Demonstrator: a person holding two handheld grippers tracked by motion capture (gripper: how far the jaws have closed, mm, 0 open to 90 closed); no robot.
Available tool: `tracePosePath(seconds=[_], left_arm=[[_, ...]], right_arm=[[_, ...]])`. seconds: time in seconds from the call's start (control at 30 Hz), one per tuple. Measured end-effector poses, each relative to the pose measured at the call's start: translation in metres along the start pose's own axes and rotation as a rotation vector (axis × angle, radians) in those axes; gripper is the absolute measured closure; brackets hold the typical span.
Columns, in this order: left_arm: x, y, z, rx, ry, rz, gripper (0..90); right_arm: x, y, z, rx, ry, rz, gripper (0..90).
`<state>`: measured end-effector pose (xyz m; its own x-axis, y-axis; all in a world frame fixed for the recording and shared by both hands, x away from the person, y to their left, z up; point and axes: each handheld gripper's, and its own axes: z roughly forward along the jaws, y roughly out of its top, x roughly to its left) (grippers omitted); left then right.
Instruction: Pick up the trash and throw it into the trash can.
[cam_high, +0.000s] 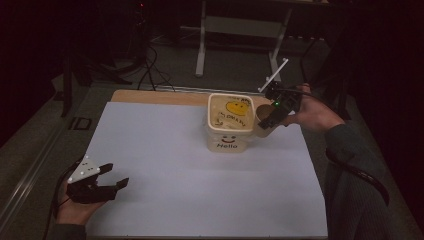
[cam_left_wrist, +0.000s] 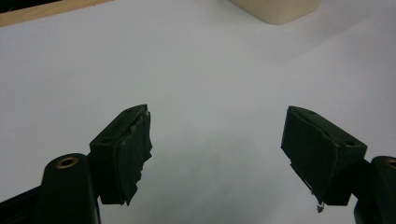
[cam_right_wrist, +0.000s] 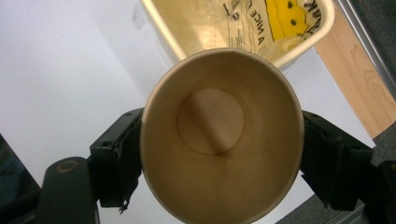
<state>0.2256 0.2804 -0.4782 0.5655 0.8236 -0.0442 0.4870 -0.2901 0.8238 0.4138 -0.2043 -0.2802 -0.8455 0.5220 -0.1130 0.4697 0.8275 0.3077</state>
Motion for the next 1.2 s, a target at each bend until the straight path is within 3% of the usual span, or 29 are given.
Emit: tracePosePath(seconds=[0.23,1.2], left_arm=[[0.0,0.0,0.0,-0.002,0.0,-0.003,23.9],[0.001,0.0,-0.001,-0.004,-0.001,-0.001,23.9]], right_arm=[[0.0,0.01,-0.002,-0.028,-0.017,0.008,21.7],[0.002,0.047,0.0,-0.044,-0.034,0.014,21.8]])
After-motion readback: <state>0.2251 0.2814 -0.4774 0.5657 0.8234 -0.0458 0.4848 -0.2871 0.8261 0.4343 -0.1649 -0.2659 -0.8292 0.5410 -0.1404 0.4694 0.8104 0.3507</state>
